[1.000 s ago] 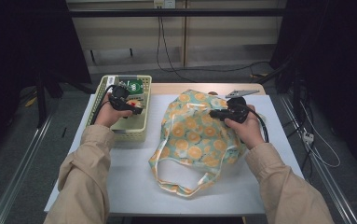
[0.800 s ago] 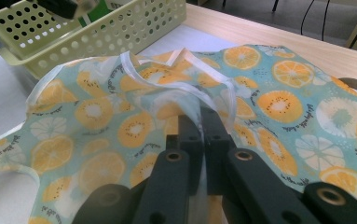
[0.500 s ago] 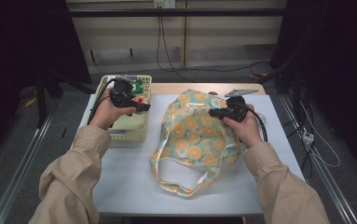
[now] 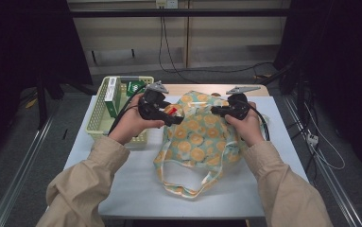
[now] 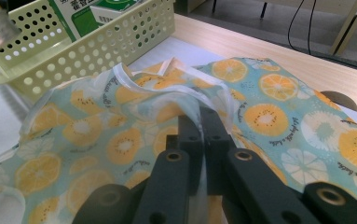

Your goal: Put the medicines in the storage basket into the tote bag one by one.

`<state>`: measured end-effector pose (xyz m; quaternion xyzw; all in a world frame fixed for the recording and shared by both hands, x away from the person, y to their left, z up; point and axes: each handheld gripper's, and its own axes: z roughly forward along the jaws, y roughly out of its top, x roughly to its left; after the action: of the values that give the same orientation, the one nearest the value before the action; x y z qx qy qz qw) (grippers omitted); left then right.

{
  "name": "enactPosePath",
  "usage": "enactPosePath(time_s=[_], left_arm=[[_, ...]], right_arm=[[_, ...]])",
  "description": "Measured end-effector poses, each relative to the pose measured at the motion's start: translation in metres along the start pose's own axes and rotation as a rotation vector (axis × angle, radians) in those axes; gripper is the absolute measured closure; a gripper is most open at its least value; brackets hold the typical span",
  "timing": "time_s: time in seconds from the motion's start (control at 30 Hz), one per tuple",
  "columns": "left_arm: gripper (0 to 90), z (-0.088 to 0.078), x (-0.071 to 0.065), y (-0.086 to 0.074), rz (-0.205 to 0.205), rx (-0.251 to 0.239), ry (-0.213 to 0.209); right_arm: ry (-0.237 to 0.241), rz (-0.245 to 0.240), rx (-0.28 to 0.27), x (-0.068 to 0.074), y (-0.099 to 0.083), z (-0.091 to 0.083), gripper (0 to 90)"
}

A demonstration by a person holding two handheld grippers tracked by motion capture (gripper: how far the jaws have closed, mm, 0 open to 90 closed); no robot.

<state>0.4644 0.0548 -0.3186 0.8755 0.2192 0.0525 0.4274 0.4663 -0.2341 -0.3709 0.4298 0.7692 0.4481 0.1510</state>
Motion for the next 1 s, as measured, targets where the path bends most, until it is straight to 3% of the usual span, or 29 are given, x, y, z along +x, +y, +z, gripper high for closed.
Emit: enactPosePath(time_s=[0.23,0.43,0.77,1.0], left_arm=[[20.5,0.02,-0.018,0.001,0.031,-0.001,-0.042],[20.5,0.025,-0.021,-0.002,0.041,-0.003,-0.062],[20.5,0.029,-0.022,-0.009,0.053,0.0,-0.039],[20.5,0.044,-0.023,-0.013,0.062,0.017,-0.019]], right_arm=[[0.005,-0.003,-0.003,0.005,0.007,0.004,89.9],[0.027,-0.01,-0.004,0.015,0.009,0.008,89.9],[0.06,-0.024,-0.033,0.033,0.021,0.012,89.9],[0.047,-0.013,-0.034,0.03,0.021,0.013,89.9]])
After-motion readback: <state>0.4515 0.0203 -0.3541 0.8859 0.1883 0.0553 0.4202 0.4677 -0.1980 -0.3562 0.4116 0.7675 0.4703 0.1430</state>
